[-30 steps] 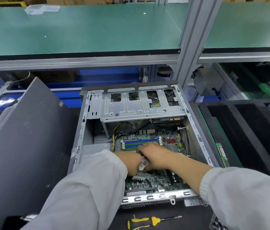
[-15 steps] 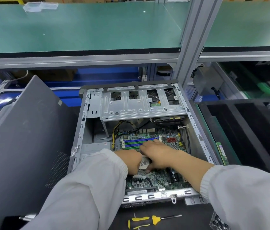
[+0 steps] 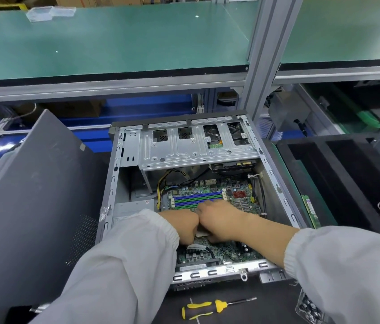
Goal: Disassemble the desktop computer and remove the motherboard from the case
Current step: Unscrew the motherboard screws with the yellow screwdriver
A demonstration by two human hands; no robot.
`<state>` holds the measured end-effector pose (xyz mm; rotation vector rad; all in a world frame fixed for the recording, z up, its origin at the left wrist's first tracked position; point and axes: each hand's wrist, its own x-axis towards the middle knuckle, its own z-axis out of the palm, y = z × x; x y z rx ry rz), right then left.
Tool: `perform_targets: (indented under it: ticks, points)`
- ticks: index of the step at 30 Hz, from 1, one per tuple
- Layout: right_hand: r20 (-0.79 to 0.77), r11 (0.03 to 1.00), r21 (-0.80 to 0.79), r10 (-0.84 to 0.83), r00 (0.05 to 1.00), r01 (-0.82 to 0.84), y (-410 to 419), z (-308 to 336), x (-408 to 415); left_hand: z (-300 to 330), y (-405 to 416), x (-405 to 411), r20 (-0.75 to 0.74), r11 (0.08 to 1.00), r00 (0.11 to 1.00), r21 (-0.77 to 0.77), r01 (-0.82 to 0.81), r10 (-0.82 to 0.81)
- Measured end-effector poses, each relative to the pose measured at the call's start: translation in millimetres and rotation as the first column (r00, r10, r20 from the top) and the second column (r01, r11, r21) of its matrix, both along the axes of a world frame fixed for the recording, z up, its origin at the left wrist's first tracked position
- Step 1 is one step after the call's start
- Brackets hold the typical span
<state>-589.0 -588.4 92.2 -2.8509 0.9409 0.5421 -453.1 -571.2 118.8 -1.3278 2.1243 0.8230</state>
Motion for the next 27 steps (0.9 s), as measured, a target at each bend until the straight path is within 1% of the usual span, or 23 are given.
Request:
perform_targets:
  ticks: [3,9,13,15,18,20,21,23,24,25,26,27]
  points:
    - [0.032,0.990,0.090,-0.113,0.993,0.110,-1,-5,-1,5,3,0,0.004,1.000,1.000,0.007,0.004,-0.004]
    - [0.052,0.987,0.129,-0.107,0.993,0.100,-5,-5,-4,11,8,0,0.022,1.000,0.999,-0.007,-0.030,0.031]
    - [0.012,0.983,0.163,-0.087,0.996,0.084,-12,5,-1,12,11,1,0.042,0.998,0.997,-0.024,-0.060,0.061]
    - [-0.017,0.976,0.194,-0.096,0.995,0.097,-13,8,1,14,11,1,0.026,0.997,0.997,-0.028,-0.079,0.079]
    - [-0.038,0.966,0.234,-0.103,0.994,0.109,-10,8,2,15,8,1,-0.024,0.982,0.987,-0.104,-0.159,0.158]
    - [-0.003,0.950,0.281,-0.137,0.991,0.133,-8,14,-1,15,7,2,-0.079,0.963,0.972,-0.142,-0.230,0.221]
    - [0.037,0.932,0.325,-0.181,0.983,0.160,-9,20,-4,16,6,2,-0.116,0.959,0.966,-0.136,-0.248,0.233]
    - [0.145,0.858,0.459,-0.329,0.933,0.231,-13,37,-12,24,4,7,-0.232,0.963,0.944,-0.080,-0.259,0.234]
    - [0.193,0.788,0.556,-0.433,0.881,0.266,-15,47,-17,30,3,10,-0.302,0.961,0.922,-0.054,-0.272,0.243]
    - [0.218,0.675,0.685,-0.550,0.806,0.275,-17,57,-22,38,2,13,-0.377,0.951,0.888,-0.050,-0.304,0.264]
    - [0.205,0.514,0.821,-0.669,0.715,0.246,-19,66,-27,46,1,16,-0.460,0.930,0.837,-0.062,-0.362,0.295]
    - [0.146,0.314,0.933,-0.772,0.618,0.173,-19,73,-33,53,1,19,-0.542,0.893,0.765,-0.056,-0.447,0.349]
